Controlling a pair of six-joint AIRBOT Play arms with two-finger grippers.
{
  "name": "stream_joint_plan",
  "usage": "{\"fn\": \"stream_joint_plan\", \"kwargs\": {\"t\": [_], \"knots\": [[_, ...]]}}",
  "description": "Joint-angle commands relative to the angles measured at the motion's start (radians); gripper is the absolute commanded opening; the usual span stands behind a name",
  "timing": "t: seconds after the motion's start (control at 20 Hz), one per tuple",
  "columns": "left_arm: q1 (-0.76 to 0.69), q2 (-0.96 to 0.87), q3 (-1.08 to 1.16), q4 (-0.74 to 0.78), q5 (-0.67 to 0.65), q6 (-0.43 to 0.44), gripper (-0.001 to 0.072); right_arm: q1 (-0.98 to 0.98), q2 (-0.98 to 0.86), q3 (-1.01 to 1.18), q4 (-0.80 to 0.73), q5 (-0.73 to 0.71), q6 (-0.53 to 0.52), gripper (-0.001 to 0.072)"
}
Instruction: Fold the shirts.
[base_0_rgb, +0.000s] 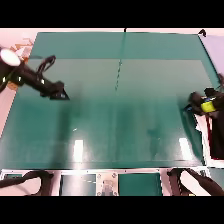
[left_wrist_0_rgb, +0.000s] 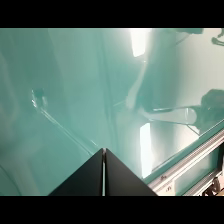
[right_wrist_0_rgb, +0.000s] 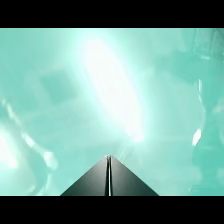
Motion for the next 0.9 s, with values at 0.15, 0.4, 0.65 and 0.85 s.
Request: {"fn": "stream_joint_plan", "kwargs": {"t": [0.15,0.4,0.65,0.85], "knots": [[-0.007,0.222,-0.307,0.001,0.123,0.046,0.0021,0.216,0.176,-0.183,0.004,-0.093,0.043,0.0013],[-0.007,0.222,-0.307,0.001,0.129,0.051,0.0022,0.216,0.178,-0.183,0.004,-0.09,0.043,0.0014],[-0.007,0.222,-0.307,0.0,0.126,0.042,0.0021,0.216,0.178,-0.183,0.004,-0.09,0.043,0.0014],[-0.007,0.222,-0.307,0.0,0.124,0.042,0.0021,0.216,0.178,-0.183,0.004,-0.09,0.043,0.0013]]}}
